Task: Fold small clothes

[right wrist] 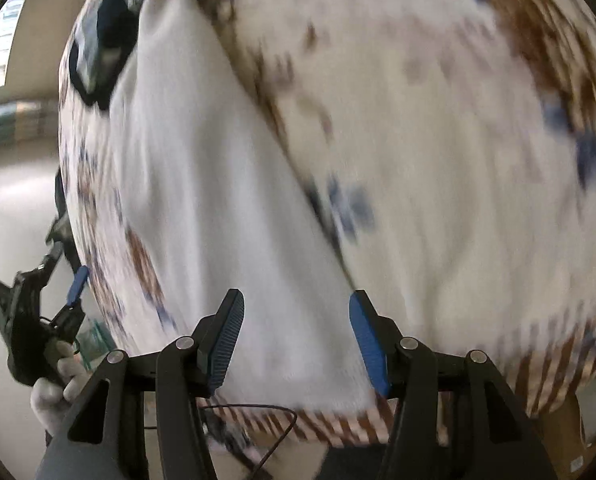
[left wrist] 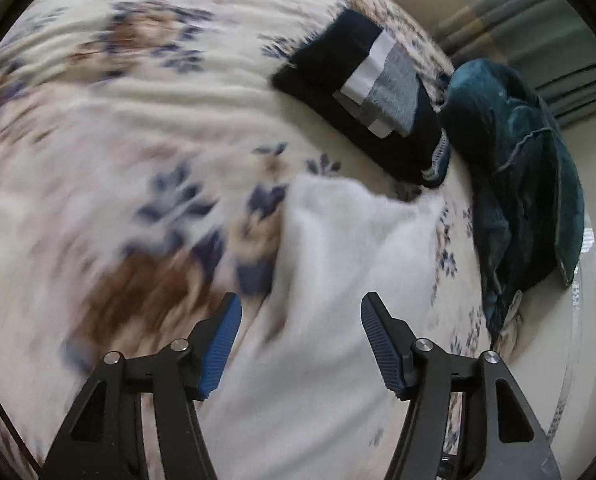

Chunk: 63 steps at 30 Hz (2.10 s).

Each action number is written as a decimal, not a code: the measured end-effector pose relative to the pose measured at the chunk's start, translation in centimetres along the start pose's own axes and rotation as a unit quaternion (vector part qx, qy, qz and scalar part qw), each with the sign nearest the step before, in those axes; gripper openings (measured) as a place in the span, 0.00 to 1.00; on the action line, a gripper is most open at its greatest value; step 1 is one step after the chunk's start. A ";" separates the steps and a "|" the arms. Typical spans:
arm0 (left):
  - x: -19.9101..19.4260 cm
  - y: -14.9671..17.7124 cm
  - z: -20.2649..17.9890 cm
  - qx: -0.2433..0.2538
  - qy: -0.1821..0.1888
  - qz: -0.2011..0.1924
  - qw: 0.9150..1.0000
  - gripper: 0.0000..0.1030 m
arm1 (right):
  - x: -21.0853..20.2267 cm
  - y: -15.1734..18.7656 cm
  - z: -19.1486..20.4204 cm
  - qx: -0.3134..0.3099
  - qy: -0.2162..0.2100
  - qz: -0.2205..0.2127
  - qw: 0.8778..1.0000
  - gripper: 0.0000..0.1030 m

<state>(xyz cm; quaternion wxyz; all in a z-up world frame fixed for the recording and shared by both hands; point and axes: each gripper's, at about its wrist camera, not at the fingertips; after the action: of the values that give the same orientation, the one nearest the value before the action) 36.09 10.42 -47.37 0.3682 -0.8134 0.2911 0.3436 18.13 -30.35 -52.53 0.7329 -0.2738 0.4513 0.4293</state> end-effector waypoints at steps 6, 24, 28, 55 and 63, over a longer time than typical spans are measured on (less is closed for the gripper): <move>9.6 -3.6 -0.4 0.038 0.001 0.058 0.998 0.56 | 2.6 -11.7 4.9 -0.008 -0.013 -0.054 0.998 0.55; 12.0 -8.8 2.1 0.046 0.016 0.058 0.997 0.10 | 12.8 -15.7 12.9 -0.038 0.079 -0.090 0.992 0.56; 5.8 -7.6 0.2 0.073 0.068 0.036 0.994 0.54 | 10.8 -14.6 14.8 -0.076 0.084 -0.110 0.987 0.58; -11.0 13.2 7.5 0.096 -0.017 0.176 0.980 0.69 | 5.9 1.1 4.3 -0.133 0.088 0.043 0.986 0.69; -10.8 21.2 10.6 0.051 -0.061 0.223 0.972 0.69 | 6.3 10.1 -3.8 -0.066 0.061 0.093 0.992 0.58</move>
<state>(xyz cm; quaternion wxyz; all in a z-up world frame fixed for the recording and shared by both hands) 10.62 9.42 -52.64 0.3401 -0.6859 0.4591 0.4507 9.06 -26.05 -60.03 0.6409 -0.3040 0.4895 0.5072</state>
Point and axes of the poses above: each gripper's, at about its wrist camera, not at the fingertips, and x roughly the way its jaws point, z to its left, y to its underside, and after that the axes turned 15 degrees about -z, right-handed
